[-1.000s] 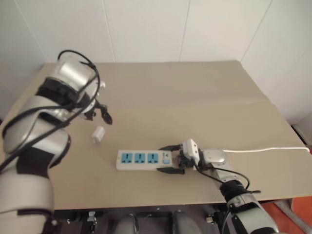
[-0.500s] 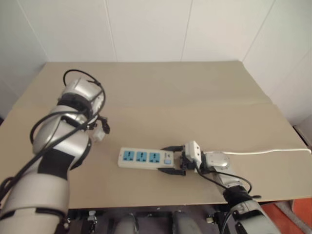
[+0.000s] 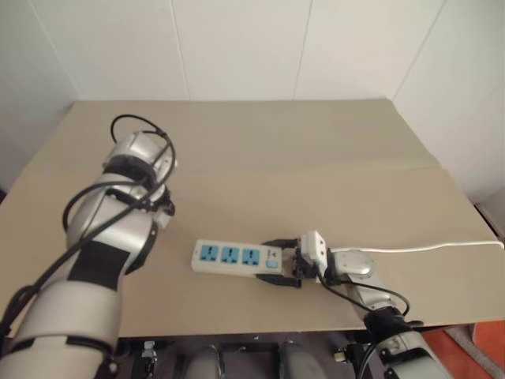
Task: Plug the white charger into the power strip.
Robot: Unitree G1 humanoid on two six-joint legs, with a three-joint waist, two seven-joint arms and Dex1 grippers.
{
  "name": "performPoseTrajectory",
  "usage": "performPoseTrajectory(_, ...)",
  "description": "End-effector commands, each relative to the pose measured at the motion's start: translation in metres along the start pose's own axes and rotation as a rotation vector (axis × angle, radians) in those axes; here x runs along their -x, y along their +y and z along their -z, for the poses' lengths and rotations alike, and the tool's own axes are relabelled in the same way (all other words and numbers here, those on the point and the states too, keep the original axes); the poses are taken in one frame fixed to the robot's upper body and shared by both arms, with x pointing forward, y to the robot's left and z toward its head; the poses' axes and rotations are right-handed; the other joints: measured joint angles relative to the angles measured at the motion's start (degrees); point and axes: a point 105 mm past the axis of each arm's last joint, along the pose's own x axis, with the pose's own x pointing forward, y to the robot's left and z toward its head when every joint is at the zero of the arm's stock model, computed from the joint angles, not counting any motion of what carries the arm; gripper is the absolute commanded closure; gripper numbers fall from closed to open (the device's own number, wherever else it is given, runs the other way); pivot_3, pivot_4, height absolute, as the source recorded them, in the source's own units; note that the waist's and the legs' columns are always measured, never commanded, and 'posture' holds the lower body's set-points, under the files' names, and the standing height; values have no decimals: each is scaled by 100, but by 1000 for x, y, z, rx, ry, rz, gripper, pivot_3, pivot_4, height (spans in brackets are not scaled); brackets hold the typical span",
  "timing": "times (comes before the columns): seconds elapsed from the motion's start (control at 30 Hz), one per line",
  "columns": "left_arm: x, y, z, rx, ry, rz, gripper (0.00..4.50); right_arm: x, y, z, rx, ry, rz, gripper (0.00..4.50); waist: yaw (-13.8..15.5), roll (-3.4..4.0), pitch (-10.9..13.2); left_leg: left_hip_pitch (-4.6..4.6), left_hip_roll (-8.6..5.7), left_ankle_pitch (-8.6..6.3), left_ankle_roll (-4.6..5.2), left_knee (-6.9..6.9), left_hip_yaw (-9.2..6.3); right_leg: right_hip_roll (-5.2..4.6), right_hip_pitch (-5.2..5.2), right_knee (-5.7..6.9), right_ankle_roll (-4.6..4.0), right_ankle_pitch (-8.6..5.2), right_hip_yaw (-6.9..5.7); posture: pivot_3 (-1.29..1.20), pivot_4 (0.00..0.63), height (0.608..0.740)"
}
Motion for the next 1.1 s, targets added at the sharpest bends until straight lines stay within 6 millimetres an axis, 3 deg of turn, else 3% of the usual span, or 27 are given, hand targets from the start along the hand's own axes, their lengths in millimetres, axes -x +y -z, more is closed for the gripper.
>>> performPoseTrajectory(0.03,2,3,-1,-5,-6,-10,3509,-1,10,12,-44,41,-30,1063,-1,0,0,0,0,0,0,0,0,0,0,0,0,0,0,0,150,740)
performPoseTrajectory(0.17,4,2,0,1,-2,17,3505,-2,14,13,-48,42,-46,1063,-1,0,0,0,0,0,0,0,0,0,0,0,0,0,0,0,150,740)
performPoseTrajectory(0.27,17,2,-12,-19,-64,33,3505,-2,16,13,-48,42,-55,1063,-3,0,0,0,0,0,0,0,0,0,0,1,0,0,-1,0,150,740)
performPoseTrajectory(0.37,46,-3,-43,-40,-267,103,3505,-3,19,12,-47,35,-75,1063,-6,0,0,-2,2,0,0,0,0,1,-2,1,0,0,-1,0,150,740)
performPoseTrajectory(0.47,78,-8,-81,-138,-620,113,3505,-5,21,12,-48,28,-103,1063,3,-1,0,-8,4,0,0,2,-2,-3,-8,4,0,0,-2,0,150,740)
performPoseTrajectory(0.53,102,-24,-91,-259,-897,181,3505,-8,22,11,-44,18,-133,1063,-6,8,-9,-12,10,-2,-4,4,-2,-5,-10,6,-1,1,-2,0,150,740)
performPoseTrajectory(0.6,116,-35,-87,-341,-1132,171,3505,-10,21,10,-44,10,-148,1063,-20,18,-20,7,16,-10,-11,0,1,-13,-8,22,-1,2,12,0,150,740)
performPoseTrajectory(0.67,123,-46,-71,-410,-1254,212,3505,-13,19,10,-43,8,-155,1063,-41,14,-22,18,24,-19,-12,4,1,-12,-4,27,-2,2,16,0,150,740)
performPoseTrajectory(0.77,132,-66,-49,-442,-1289,431,3505,-14,19,12,-38,12,-165,1063,-70,11,-21,15,26,-20,-10,10,6,-6,-12,29,-4,4,15,0,150,740)
performPoseTrajectory(0.93,140,-94,-24,-561,-1310,626,3505,-13,19,15,-39,16,-161,1063,-83,11,-22,35,21,-21,-8,11,14,-6,11,23,-4,4,8,0,150,740)
performPoseTrajectory(1.1,141,-122,21,-717,-1216,928,3505,-13,18,16,-35,18,-152,1063,-121,11,-22,88,20,-25,-1,8,16,-4,74,5,-3,3,5,0,150,740)
